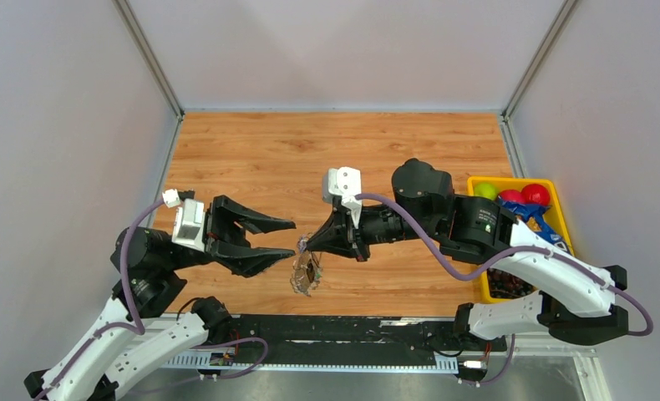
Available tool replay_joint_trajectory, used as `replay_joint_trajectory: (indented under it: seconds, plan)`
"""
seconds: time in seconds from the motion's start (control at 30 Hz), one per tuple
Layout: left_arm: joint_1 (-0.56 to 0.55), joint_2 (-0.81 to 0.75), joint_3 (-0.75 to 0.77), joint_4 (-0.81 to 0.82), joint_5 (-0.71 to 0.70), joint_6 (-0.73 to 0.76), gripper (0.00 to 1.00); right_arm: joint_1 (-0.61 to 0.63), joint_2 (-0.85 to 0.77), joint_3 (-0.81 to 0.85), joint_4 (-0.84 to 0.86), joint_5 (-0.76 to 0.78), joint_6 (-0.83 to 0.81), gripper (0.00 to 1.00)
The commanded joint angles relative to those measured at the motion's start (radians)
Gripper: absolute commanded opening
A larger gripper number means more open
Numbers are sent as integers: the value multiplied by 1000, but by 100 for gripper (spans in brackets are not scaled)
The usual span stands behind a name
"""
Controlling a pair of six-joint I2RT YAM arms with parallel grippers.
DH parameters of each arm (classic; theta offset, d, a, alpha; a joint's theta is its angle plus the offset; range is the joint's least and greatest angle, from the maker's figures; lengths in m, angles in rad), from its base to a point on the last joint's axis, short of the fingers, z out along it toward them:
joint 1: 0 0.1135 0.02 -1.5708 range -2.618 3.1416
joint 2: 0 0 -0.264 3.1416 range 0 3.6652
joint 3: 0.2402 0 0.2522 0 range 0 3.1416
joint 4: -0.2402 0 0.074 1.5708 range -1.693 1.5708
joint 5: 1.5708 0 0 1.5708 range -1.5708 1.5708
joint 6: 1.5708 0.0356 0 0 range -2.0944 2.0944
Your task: Put the keys on the keyring
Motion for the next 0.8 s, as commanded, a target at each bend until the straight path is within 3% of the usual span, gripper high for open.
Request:
replay_joint_trajectory:
  seconds: [0.0, 0.3, 0.77]
  plan:
    - [-1, 16, 98, -268, 84, 123, 58, 5, 13, 83, -65, -55, 6, 0]
    - [-1, 92, 187, -475, 132, 208, 53, 4, 43, 118, -144, -59, 27, 0]
    - [-1, 124, 191, -483, 130, 218, 39, 5, 67, 123, -154, -40, 16, 0]
